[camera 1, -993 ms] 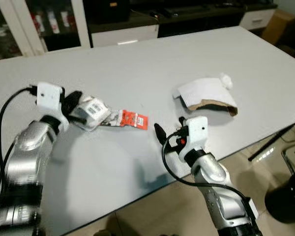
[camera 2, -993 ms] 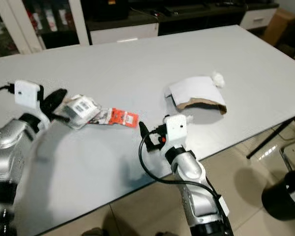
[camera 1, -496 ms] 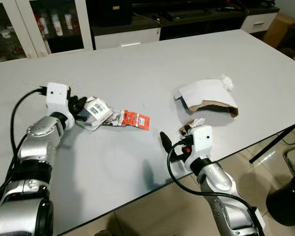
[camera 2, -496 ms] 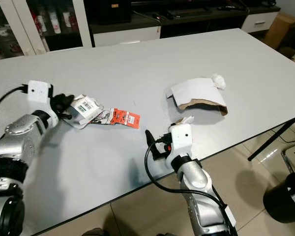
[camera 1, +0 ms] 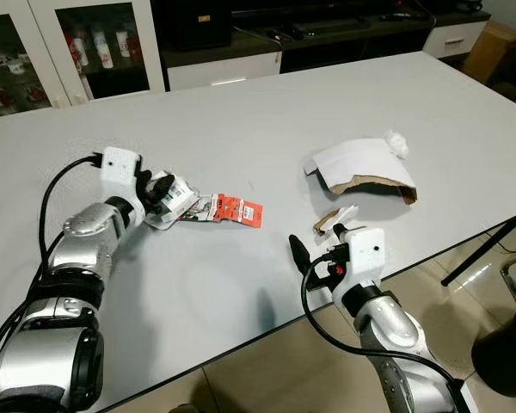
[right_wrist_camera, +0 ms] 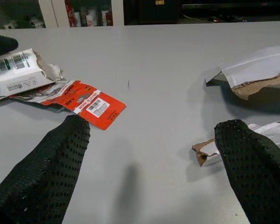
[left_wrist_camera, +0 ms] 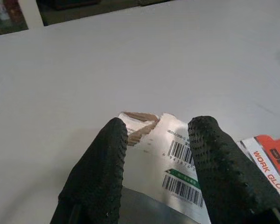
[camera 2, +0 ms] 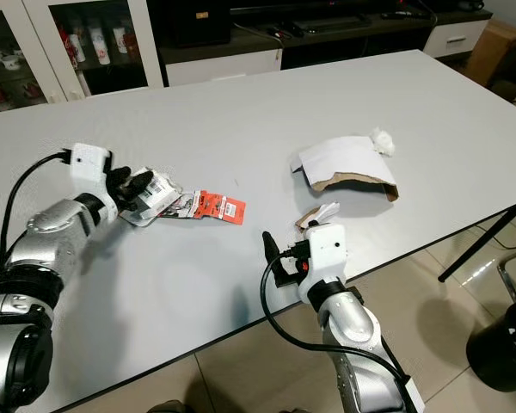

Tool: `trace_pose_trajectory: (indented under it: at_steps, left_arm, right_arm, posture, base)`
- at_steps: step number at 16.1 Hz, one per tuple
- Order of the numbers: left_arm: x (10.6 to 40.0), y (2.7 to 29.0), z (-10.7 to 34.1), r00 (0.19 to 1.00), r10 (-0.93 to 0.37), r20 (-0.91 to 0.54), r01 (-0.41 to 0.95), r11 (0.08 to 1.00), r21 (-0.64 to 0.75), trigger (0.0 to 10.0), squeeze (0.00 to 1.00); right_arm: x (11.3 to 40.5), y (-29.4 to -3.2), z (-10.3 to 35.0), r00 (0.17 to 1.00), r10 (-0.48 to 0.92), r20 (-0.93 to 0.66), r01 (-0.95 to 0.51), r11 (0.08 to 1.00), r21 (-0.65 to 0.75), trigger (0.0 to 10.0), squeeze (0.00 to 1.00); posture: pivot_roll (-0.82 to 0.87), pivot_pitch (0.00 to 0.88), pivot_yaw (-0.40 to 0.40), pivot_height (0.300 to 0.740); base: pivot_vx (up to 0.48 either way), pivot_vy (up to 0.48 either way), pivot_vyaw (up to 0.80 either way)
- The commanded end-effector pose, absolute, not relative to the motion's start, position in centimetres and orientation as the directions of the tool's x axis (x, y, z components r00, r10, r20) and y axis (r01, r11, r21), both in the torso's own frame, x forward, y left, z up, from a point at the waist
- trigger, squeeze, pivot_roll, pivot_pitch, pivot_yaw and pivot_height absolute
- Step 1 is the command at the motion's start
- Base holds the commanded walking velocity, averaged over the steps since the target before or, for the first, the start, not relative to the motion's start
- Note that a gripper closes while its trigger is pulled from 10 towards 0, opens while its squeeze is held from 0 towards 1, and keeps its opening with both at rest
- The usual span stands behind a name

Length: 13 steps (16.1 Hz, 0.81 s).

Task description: Picking trash to rubbish bin

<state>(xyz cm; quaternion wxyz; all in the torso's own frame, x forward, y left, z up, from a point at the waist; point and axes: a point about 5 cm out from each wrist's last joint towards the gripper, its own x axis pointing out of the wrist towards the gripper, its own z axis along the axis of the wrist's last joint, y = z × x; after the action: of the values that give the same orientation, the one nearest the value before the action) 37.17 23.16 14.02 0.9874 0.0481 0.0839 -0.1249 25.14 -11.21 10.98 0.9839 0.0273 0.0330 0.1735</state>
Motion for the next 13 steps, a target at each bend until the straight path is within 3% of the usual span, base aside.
trace_pose_trajectory:
  at_steps: [1,6,9,10,13]
  left_arm:
    - [37.6,22.7,14.5,0.955,-0.248,-0.164,0.267,0.957,0.111,10.0,1.0]
    - [37.9,21.8,13.9,0.951,-0.238,-0.196,0.273,0.945,0.181,10.0,1.0]
    - [37.8,21.7,12.9,0.944,-0.221,-0.244,0.26,0.956,0.138,10.0,1.0]
    - [37.7,21.8,12.7,0.95,-0.191,-0.247,0.239,0.954,0.18,10.0,0.0]
    - [37.5,21.6,12.0,0.95,-0.169,-0.262,0.229,0.949,0.218,10.0,0.0]
  right_arm:
    - [25.0,-11.8,11.1,0.946,0.32,-0.058,-0.318,0.947,0.052,10.0,0.0]
    - [24.4,-12.4,11.2,0.955,0.29,-0.064,-0.287,0.957,0.046,10.0,0.0]
    - [24.2,-12.5,11.1,0.956,0.284,-0.069,-0.282,0.958,0.044,10.0,0.0]
    - [24.2,-12.4,11.1,0.956,0.284,-0.071,-0.282,0.959,0.044,10.0,0.0]
    - [24.2,-12.2,11.2,0.954,0.289,-0.073,-0.287,0.957,0.046,10.0,0.0]
  posture:
    - [-0.05,0.023,0.006,0.74]
    - [-0.08,0.033,0.024,0.74]
    - [-0.08,0.036,0.022,0.74]
    - [-0.08,0.04,0.02,0.74]
    - [-0.08,0.044,0.015,0.74]
  base:
    - [0.0,0.0,0.0]
    - [0.0,0.0,0.0]
    - [0.0,0.0,0.0]
    - [0.0,0.0,0.0]
    - [0.0,0.0,0.0]
